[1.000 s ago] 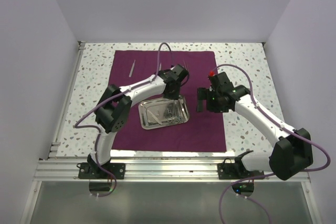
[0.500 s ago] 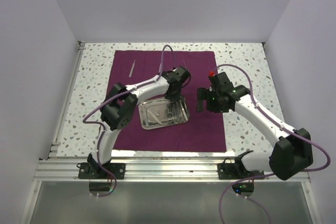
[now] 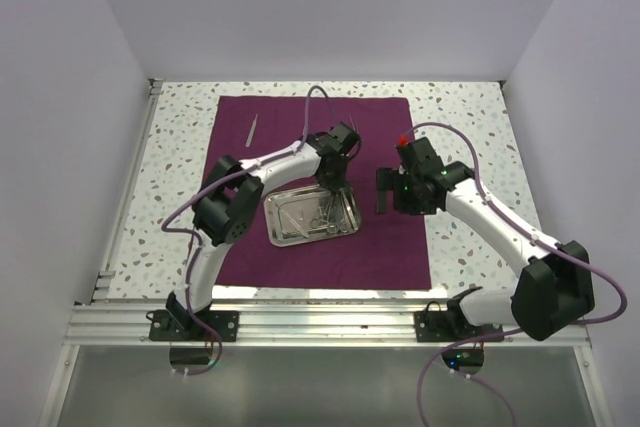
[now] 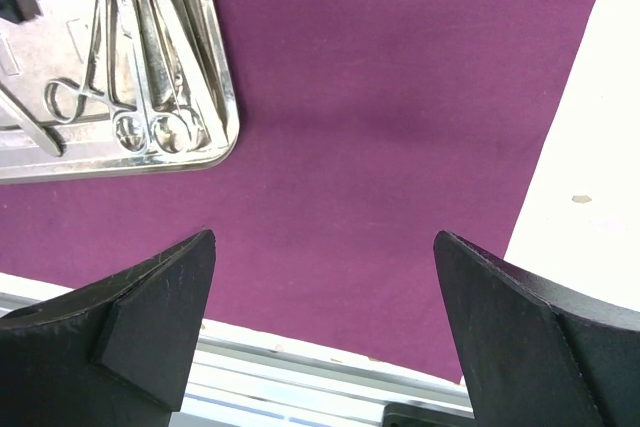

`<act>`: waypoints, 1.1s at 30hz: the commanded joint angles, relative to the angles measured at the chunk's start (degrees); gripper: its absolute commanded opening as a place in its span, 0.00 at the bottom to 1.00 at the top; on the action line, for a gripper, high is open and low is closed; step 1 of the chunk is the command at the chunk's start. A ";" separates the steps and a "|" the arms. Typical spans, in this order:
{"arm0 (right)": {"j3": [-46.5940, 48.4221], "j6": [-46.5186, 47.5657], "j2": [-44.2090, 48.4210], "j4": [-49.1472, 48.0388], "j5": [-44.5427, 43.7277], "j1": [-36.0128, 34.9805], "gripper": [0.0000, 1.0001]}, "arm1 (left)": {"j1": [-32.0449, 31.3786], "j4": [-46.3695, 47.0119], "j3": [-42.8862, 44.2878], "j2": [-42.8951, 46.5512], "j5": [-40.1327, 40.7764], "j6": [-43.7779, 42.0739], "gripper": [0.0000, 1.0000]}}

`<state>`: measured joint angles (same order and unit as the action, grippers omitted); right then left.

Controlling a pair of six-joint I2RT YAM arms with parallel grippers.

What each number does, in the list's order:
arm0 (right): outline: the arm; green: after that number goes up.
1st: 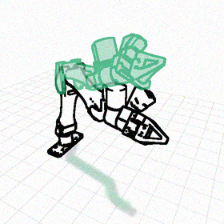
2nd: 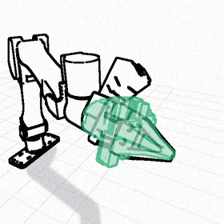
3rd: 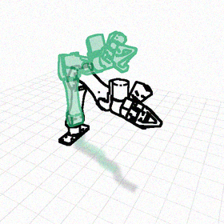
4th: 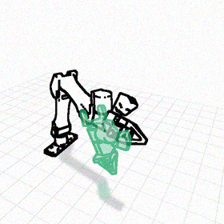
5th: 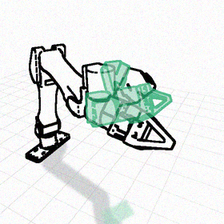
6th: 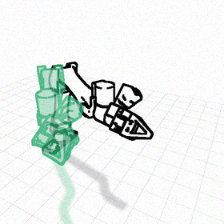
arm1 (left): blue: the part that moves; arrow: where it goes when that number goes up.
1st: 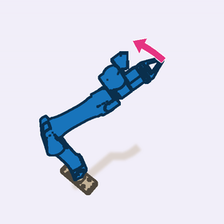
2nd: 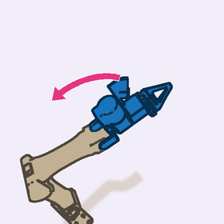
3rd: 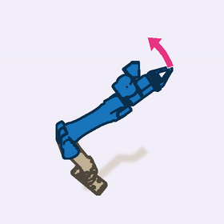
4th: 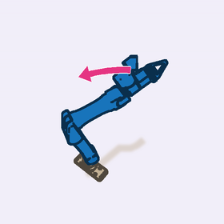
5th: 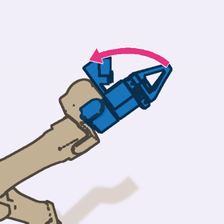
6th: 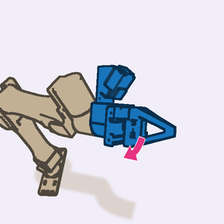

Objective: Open and lay out the surgical kit
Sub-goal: Pick up the medical item from the container, then place the medical item in the surgical kit.

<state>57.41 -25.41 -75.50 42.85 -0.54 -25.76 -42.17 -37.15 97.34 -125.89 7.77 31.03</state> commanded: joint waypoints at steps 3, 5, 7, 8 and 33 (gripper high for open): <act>0.51 0.18 -0.52 0.13 -0.96 0.18 0.95 | 1.57 -0.20 -3.47 -2.44 -3.73 -0.26 0.00; 0.42 0.10 -0.70 -0.13 -0.78 0.10 0.95 | 1.83 -0.47 -2.95 -1.47 -3.11 -0.96 0.00; 0.34 0.01 -1.05 -0.40 -0.52 0.09 0.95 | 1.92 -1.96 -1.98 -0.33 -2.15 -1.40 0.00; 0.42 -0.08 -1.22 -0.57 -0.26 0.09 0.95 | 1.92 -2.49 -0.85 0.11 -1.88 -2.02 0.00; 7.62 2.11 -6.23 3.02 -3.33 0.10 0.95 | 15.27 -6.81 33.96 -9.45 1.02 -12.66 0.00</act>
<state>61.52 -24.77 -80.84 43.77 -2.00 -25.76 -29.39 -46.02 126.72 -131.09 7.92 21.12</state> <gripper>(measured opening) 0.946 0.029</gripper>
